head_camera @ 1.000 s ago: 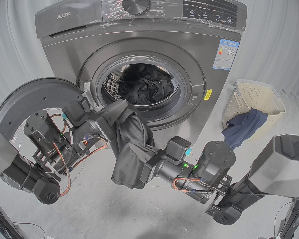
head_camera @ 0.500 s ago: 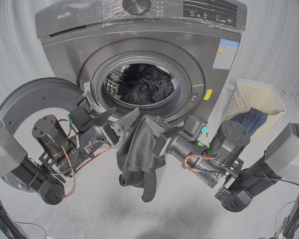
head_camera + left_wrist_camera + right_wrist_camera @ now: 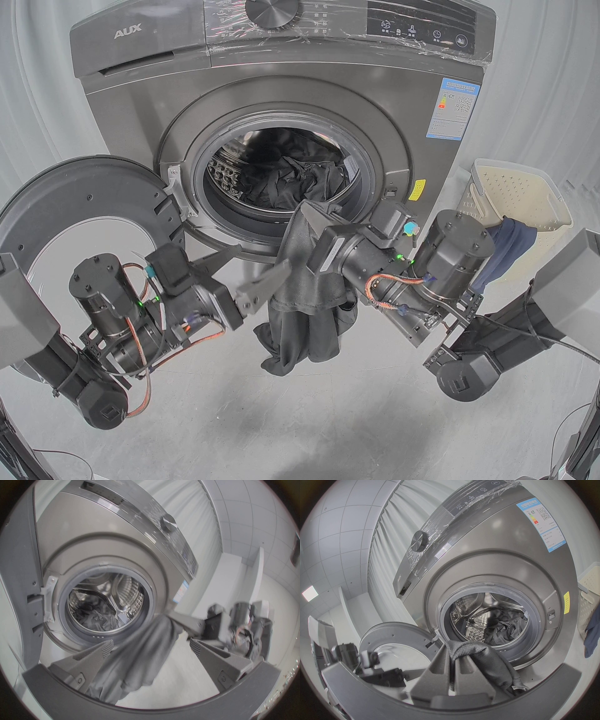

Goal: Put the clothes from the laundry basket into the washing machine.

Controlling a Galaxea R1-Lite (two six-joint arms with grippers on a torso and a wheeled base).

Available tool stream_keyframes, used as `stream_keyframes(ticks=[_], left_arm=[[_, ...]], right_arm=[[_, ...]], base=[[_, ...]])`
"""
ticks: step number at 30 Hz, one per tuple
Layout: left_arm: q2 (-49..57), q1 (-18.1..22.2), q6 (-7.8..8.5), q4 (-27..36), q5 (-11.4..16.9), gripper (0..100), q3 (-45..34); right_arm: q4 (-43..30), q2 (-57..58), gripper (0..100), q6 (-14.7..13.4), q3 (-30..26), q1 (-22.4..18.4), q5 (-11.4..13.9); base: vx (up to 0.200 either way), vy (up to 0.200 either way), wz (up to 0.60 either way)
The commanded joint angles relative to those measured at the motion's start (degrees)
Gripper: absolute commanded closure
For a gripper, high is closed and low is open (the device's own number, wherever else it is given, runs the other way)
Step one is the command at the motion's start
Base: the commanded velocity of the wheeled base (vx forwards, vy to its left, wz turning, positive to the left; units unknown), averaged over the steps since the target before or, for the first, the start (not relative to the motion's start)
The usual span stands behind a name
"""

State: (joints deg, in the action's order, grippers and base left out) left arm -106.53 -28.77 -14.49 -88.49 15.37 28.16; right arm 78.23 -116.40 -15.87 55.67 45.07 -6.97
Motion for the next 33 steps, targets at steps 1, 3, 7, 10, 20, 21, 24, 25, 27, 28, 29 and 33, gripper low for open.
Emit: stream_keyframes(ticks=[1,3,7,10,20,21,24,25,27,28,29,33], left_arm=[[-1.31,-1.55,3.33,-0.01,3.17,0,-4.78],[-2.28,-2.43,5.27,0.07,3.44,0,-4.78],[-4.47,-2.87,5.62,-0.01,2.91,0,-2.32],[-6.32,-2.87,5.53,0.16,1.59,0,3.30],[-10.45,-2.26,5.71,0.95,-1.13,0,9.63],[-10.80,-2.17,5.71,0.95,-1.22,0,9.63],[-11.50,-1.99,5.71,0.78,-1.57,0,10.07],[-11.59,-1.73,5.71,0.78,-1.93,0,10.25],[-12.03,-1.55,5.79,0.60,-2.54,0,10.86],[-12.21,-1.46,5.71,0.43,-2.80,100,11.21],[-12.29,-1.46,5.71,0.43,-2.98,100,11.57],[-12.38,-1.46,5.71,0.34,-3.33,100,12.36]], right_arm=[[-1.15,-2.17,100,-1.00,4.00,0.46,-1.46],[-2.03,-2.70,100,-2.67,5.32,1.07,-2.78],[-4.05,-2.43,100,-6.36,5.50,2.04,-3.57],[-6.68,-2.17,100,-11.29,5.76,3.10,-4.98],[-8.18,-2.08,100,-14.27,6.20,3.89,-5.42],[-8.18,-2.08,100,-14.19,6.20,3.89,-5.42],[-8.18,-1.99,100,-14.10,6.38,3.97,-5.42],[-8.18,-1.99,100,-14.10,6.38,3.97,-5.42],[-8.09,-1.99,100,-14.10,6.38,4.15,-5.42],[-8.09,-1.99,100,-14.10,6.38,4.24,-5.51],[-8.00,-1.99,100,-14.10,6.38,4.33,-5.51],[-7.91,-1.99,100,-14.10,6.11,4.33,-5.51]], base=[[0.000,0.000,0.00],[0.000,0.000,0.00],[0.000,0.000,0.00],[0.000,0.000,0.00],[0.000,0.000,0.00],[0.000,0.000,0.00],[0.000,0.000,0.00],[0.000,0.000,0.00],[0.000,0.000,0.00],[0.000,0.000,0.00],[0.000,0.000,0.00],[0.000,0.000,0.00]])
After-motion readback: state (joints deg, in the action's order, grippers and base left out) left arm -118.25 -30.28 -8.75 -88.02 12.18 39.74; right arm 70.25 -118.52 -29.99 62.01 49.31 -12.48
